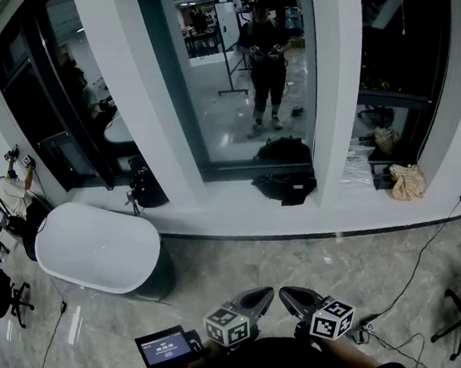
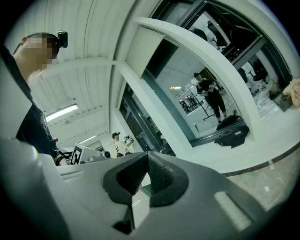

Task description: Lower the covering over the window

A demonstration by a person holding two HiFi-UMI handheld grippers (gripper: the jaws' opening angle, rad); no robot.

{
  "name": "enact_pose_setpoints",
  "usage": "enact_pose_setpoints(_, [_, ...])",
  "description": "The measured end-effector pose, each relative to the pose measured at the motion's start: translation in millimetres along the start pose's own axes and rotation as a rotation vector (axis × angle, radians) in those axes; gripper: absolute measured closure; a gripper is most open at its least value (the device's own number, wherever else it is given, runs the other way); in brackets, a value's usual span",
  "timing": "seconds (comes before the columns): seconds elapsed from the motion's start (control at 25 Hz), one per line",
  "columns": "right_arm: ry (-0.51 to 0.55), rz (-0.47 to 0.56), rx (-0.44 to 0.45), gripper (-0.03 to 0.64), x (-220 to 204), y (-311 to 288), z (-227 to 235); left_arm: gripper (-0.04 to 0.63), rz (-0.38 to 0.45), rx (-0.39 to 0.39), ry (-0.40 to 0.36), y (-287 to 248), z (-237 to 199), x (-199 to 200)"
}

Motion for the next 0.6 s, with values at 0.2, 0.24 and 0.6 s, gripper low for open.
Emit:
enact_pose_setpoints(0.2, [0.001, 0.006, -0.007, 0.612, 3.4, 3.5, 2.3, 0.592, -0.001, 0.001, 0.002, -2.7, 1.7, 0.9])
enact_pose_setpoints(0.24, [-0.005, 0.010, -0.006, 0.612, 3.8, 4.4, 3.5, 0.592, -0.001, 0.001, 0.003, -3.5, 1.8, 0.6])
enact_pose_setpoints(0.6, [-0.047, 0.039, 0.021, 0.611, 8.1, 6.2, 9.6, 0.592, -0.013, 0.004, 0.006, -9.3, 0.0, 1.4])
Point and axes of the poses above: the fingertips, and each gripper's own axes: y backward along the fingers, z to its right, x out of its top, the point moved 5 cm from there along y, backward along the fingers, and after that the axes turned 3 degrees about -y, right-handed, at the moved point
